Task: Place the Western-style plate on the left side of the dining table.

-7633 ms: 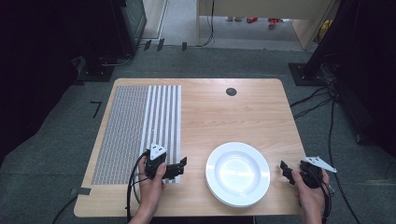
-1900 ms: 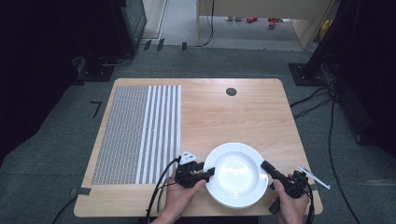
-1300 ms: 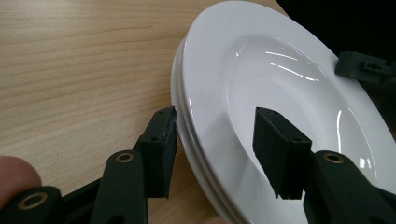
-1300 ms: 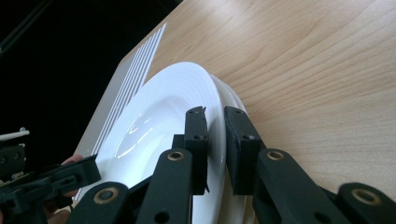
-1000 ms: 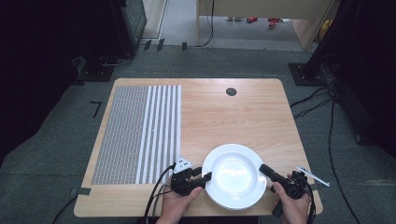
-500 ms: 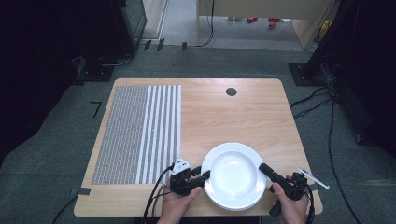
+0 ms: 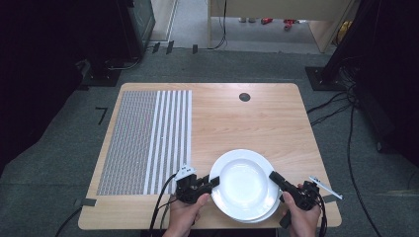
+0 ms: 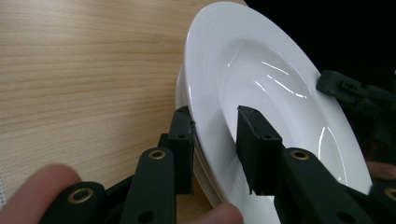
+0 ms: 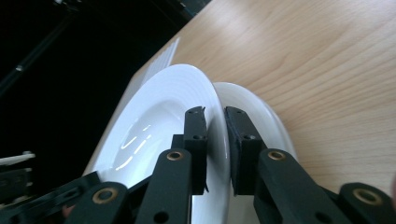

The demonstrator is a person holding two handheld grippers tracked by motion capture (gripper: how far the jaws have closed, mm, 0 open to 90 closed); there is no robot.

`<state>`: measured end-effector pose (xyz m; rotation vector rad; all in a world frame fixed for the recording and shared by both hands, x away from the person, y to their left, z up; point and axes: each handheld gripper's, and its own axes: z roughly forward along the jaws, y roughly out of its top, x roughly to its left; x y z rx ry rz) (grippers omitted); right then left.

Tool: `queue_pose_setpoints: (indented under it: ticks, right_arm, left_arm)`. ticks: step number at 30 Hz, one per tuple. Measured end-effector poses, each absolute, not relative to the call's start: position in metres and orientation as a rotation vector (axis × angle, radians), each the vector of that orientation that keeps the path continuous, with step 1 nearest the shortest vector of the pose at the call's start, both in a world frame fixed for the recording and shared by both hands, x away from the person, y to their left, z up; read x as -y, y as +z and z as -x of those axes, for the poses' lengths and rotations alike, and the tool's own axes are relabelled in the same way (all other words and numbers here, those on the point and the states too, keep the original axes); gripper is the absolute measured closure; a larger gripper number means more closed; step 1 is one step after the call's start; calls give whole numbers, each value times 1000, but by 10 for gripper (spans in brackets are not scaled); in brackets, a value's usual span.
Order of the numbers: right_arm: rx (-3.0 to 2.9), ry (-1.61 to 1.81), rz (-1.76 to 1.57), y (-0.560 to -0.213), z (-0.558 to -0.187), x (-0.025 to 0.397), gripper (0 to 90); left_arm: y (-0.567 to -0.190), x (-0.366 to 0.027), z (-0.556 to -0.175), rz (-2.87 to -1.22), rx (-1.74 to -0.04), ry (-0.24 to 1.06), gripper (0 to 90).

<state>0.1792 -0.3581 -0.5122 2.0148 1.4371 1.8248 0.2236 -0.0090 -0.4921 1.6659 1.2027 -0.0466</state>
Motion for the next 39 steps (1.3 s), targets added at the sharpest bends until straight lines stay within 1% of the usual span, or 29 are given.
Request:
queue_pose_setpoints:
  ticks: [6, 13, 20, 26, 39]
  right_arm:
    - [-1419, 1844, -2009, -508, -178, 353, 815]
    - [-1405, 1874, -1979, -498, -180, 344, 824]
    - [-1396, 1892, -1994, -493, -189, 332, 822]
    - [-1396, 1910, -1985, -486, -196, 326, 821]
    - [-1427, 1935, -1951, -469, -223, 295, 823]
  left_arm:
    - [-491, 3, -229, -1646, -1220, -88, 711]
    - [-486, -7, -235, -1637, -1227, -99, 714]
    - [-477, -21, -242, -1617, -1218, -122, 727]
    - [-468, -30, -247, -1611, -1205, -109, 729]
    - [-453, -62, -262, -1586, -1232, -83, 728]
